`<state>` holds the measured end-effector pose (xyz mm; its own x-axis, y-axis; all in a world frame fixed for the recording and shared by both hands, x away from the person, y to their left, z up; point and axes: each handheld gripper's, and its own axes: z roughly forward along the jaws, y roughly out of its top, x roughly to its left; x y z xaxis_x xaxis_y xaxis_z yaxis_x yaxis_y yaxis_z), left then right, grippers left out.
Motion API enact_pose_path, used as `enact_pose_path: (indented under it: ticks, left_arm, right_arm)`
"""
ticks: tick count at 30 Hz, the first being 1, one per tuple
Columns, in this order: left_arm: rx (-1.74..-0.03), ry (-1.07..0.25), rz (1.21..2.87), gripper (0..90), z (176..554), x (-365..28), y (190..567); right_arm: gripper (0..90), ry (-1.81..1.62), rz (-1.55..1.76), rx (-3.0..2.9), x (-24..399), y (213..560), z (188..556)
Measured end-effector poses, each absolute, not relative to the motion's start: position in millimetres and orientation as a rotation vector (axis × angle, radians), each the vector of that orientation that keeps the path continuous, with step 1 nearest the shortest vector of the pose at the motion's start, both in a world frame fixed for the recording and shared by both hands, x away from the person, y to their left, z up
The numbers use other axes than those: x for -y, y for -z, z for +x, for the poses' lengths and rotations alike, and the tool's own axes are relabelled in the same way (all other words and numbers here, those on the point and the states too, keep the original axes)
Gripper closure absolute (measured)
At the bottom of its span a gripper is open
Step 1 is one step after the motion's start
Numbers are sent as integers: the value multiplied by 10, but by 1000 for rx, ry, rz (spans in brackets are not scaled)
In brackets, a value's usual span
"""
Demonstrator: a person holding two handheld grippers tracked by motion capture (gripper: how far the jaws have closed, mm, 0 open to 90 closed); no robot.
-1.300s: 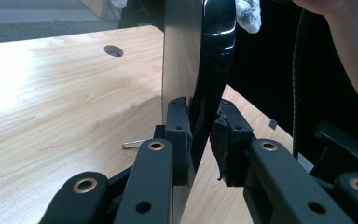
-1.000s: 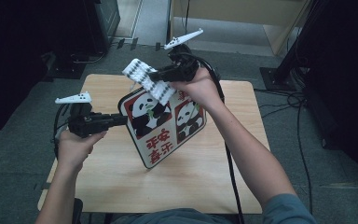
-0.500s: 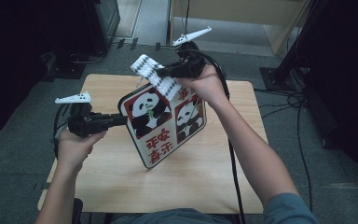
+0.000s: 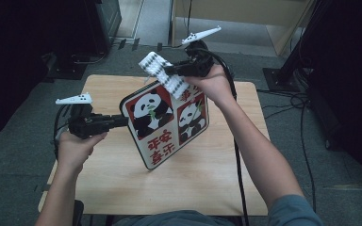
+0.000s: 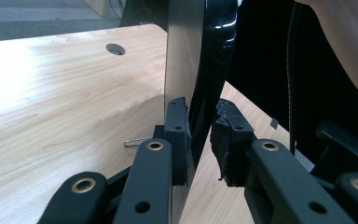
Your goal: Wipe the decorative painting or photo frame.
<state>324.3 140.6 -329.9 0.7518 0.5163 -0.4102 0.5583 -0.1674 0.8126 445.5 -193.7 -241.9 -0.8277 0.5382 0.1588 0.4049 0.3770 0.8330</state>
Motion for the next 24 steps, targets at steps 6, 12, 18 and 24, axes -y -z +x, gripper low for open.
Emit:
enact_pose_path:
  ticks: [6,12,18,24]
  left_arm:
    - [-836,45,1816,768,3241,-1407,3298]
    - [-838,46,1815,768,3247,-1410,3302]
    - [-839,45,1814,769,3248,-1413,3304]
    - [-840,46,1814,769,3251,-1414,3305]
  right_arm:
    - [752,-1451,869,-2484,1994,2422,4489]
    - [752,-1438,877,-2475,2050,2417,4525]
    - [752,-1438,896,-2460,2126,2421,4573]
    - [751,-1432,923,-2449,2204,2417,4624]
